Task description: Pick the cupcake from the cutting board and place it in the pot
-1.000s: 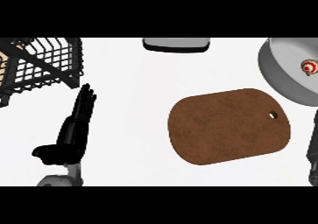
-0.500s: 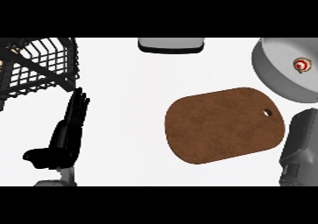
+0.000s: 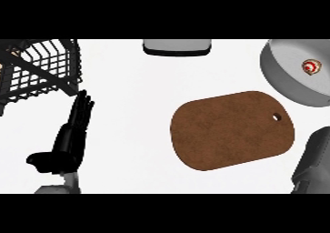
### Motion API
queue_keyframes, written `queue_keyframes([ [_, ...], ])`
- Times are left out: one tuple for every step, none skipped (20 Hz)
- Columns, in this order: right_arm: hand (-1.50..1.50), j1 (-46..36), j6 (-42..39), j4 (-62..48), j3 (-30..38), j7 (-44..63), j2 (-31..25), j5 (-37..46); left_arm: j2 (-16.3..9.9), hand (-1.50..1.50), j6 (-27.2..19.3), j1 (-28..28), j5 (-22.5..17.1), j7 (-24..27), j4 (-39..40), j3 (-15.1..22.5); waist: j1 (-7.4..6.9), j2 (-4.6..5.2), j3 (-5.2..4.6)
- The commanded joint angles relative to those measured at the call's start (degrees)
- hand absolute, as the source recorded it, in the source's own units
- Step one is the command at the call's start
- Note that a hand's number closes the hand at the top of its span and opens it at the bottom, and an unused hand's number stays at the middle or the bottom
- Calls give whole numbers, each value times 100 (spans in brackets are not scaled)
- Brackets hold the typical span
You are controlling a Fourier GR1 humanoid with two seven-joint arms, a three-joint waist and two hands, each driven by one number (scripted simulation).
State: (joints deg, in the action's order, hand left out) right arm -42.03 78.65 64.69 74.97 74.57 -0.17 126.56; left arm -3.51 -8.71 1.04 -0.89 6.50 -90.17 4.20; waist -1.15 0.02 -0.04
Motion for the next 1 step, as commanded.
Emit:
queue_keyframes([
  [-150, 318, 693, 68, 217, 516, 16, 181, 39, 0, 1, -142, 26, -11, -153, 78, -84, 4, 3],
])
